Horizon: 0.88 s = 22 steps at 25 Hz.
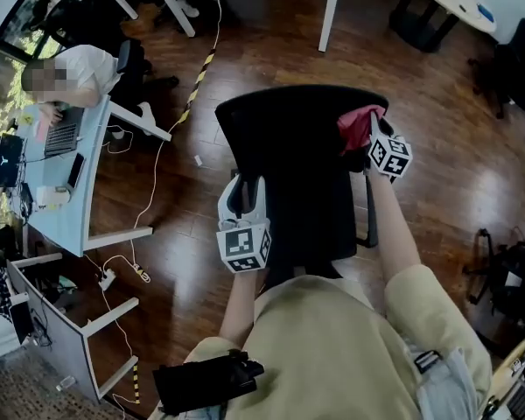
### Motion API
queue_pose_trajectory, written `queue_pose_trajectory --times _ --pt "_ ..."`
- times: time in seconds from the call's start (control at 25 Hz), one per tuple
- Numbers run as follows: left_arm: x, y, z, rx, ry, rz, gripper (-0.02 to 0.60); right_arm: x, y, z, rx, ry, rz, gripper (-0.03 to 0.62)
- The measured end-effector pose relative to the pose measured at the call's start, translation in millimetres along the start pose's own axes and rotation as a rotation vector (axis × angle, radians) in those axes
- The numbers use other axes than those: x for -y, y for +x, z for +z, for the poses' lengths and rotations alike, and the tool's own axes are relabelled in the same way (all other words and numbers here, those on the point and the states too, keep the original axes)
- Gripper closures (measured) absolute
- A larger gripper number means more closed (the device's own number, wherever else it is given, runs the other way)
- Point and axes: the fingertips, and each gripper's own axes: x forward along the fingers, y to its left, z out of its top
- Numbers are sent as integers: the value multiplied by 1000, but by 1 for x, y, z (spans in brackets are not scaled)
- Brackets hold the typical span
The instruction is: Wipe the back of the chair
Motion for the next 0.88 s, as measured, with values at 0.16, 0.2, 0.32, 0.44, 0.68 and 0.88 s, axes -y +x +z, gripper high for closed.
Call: queue_pose_trajectory --times 0.16,0.2,0.32,0.44,0.68,0.88 --pt "-4 -11 1 6 -1 34 436 -121 11 -21 -56 -28 300 572" --pt "-8 -14 1 8 -2 46 436 -164 14 -28 -72 -36 391 572" --pt "-28 -27 -1 4 -10 96 437 -289 26 -47 -104 -44 603 572" --pt "-48 -43 -4 -5 -18 147 437 -374 45 -56 -115 -54 698 572" --pt "-64 -57 -10 -23 -10 175 440 -370 77 -53 -120 -134 646 572" --pt "-46 -35 -14 -40 18 96 440 -237 64 -54 -122 -119 463 572"
